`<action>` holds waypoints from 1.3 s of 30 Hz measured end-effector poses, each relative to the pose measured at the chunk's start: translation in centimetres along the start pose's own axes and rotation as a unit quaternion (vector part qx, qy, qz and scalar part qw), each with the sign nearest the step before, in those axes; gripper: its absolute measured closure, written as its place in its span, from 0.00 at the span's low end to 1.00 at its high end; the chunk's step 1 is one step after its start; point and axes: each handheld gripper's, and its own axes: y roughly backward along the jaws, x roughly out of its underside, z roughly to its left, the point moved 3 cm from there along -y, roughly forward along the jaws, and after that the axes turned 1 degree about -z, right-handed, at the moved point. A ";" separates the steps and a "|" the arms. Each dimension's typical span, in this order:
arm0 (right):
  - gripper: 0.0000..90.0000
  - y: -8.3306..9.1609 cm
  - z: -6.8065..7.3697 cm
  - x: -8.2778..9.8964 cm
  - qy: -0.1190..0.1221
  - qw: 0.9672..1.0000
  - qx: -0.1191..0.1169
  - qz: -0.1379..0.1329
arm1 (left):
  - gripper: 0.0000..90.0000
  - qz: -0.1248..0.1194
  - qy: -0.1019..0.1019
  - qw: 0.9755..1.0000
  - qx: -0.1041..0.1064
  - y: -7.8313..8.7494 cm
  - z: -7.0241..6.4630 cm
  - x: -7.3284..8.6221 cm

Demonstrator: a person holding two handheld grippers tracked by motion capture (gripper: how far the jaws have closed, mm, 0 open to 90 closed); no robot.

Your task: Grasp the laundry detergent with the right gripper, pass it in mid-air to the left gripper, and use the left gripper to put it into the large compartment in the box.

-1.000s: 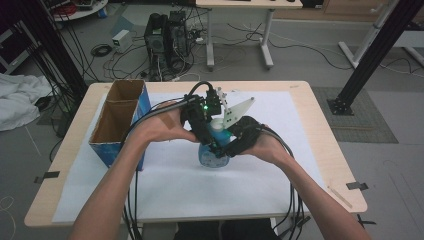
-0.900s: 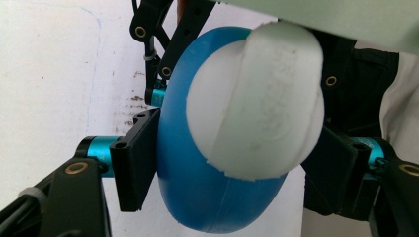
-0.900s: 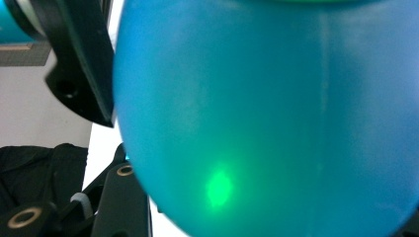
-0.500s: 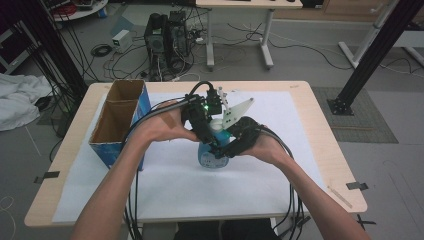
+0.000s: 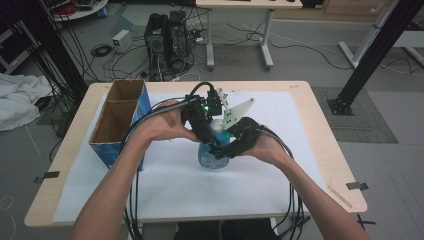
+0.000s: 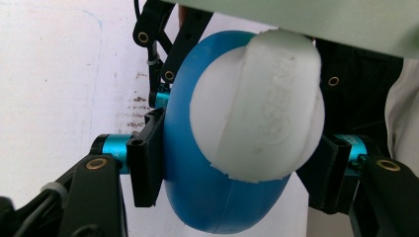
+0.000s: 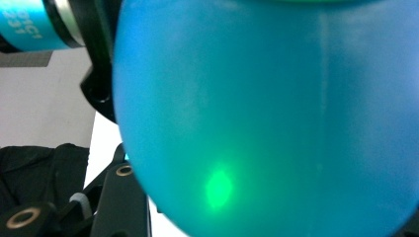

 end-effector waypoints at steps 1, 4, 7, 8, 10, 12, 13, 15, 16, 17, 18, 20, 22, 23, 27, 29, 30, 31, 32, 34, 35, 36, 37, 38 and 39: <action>0.50 0.0 0.0 0.0 0.000 1.000 -0.001 -0.002 | 0.41 0.000 0.002 1.000 0.001 0.0 0.0 0.0; 0.50 -0.1 -0.2 0.1 0.007 1.000 0.000 -0.005 | 0.41 -0.003 0.006 1.000 0.006 -0.1 0.1 0.0; 0.50 0.0 -0.2 0.1 0.009 1.000 -0.007 -0.004 | 0.41 0.002 0.004 1.000 0.007 -0.2 0.0 0.1; 0.50 -0.1 0.0 0.2 0.001 1.000 -0.009 -0.003 | 0.41 0.001 0.005 1.000 0.007 -0.2 0.0 0.1; 0.49 -0.2 -0.1 0.3 0.007 1.000 -0.009 -0.005 | 0.41 -0.002 0.009 1.000 0.009 -0.2 0.0 0.1; 0.49 -0.2 0.0 0.3 0.004 1.000 -0.011 -0.006 | 0.41 0.003 0.001 1.000 0.010 -0.1 0.2 0.2; 0.49 -0.2 -0.1 0.4 0.005 1.000 -0.014 -0.010 | 0.41 0.000 0.003 1.000 0.009 -0.1 0.2 0.2; 0.49 -0.2 0.0 0.3 0.003 1.000 -0.013 -0.012 | 0.41 0.001 0.003 1.000 0.009 0.0 0.2 0.2; 0.48 -0.1 0.0 0.3 0.007 1.000 -0.013 -0.012 | 0.41 -0.004 0.006 1.000 0.011 0.0 0.1 0.2; 0.48 -0.1 0.0 0.3 0.007 1.000 -0.013 -0.012 | 0.41 0.001 0.005 1.000 0.011 0.1 0.2 0.3; 0.47 -0.2 0.2 0.3 0.001 1.000 -0.015 -0.009 | 0.41 -0.010 0.010 1.000 0.013 0.0 0.1 0.3; 0.46 -0.2 0.3 0.3 -0.001 1.000 -0.019 -0.007 | 0.41 -0.008 0.012 1.000 0.011 0.0 0.1 0.3; 0.43 -0.3 0.3 0.3 0.000 1.000 -0.018 -0.007 | 0.41 -0.005 0.010 1.000 0.009 0.0 0.2 0.4; 0.43 -0.3 0.3 0.3 0.000 1.000 -0.017 -0.007 | 0.41 -0.004 0.010 1.000 0.009 0.0 0.1 0.4; 0.39 -0.4 0.2 0.2 0.009 1.000 -0.009 -0.011 | 0.41 0.000 0.006 1.000 0.007 -0.1 0.1 0.4; 0.38 -0.4 0.3 0.3 0.003 1.000 -0.014 -0.009 | 0.41 0.000 0.008 1.000 0.008 -0.1 0.2 0.4; 0.38 -0.4 0.3 0.3 0.004 1.000 -0.012 -0.011 | 0.41 -0.001 0.009 1.000 0.007 -0.1 0.2 0.5; 0.37 -0.4 0.3 0.3 0.002 1.000 -0.009 -0.011 | 0.41 0.002 0.010 1.000 0.008 -0.1 0.2 0.5; 0.36 -0.3 0.3 0.3 0.001 1.000 -0.011 -0.010 | 0.41 0.001 0.008 1.000 0.007 -0.1 0.2 0.5; 0.35 -0.3 0.2 0.3 0.000 1.000 -0.010 -0.013 | 0.41 -0.002 0.011 1.000 0.005 0.0 0.2 0.6; 0.35 -0.3 0.2 0.3 0.000 1.000 -0.010 -0.013 | 0.41 -0.002 0.011 1.000 0.005 0.0 0.2 0.6; 0.34 -0.3 0.2 0.3 -0.001 1.000 -0.011 -0.014 | 0.41 -0.002 0.012 1.000 0.005 -0.1 0.2 0.7; 0.34 -0.3 0.2 0.3 -0.001 1.000 -0.013 -0.016 | 0.41 0.000 0.012 1.000 0.007 -0.1 0.2 0.7; 0.33 -0.2 0.2 0.4 -0.003 1.000 -0.013 -0.016 | 0.41 0.001 0.013 1.000 0.007 -0.1 0.2 0.8; 0.33 -0.2 0.2 0.4 -0.003 1.000 -0.012 -0.014 | 0.41 0.003 0.012 1.000 0.007 -0.1 0.2 0.8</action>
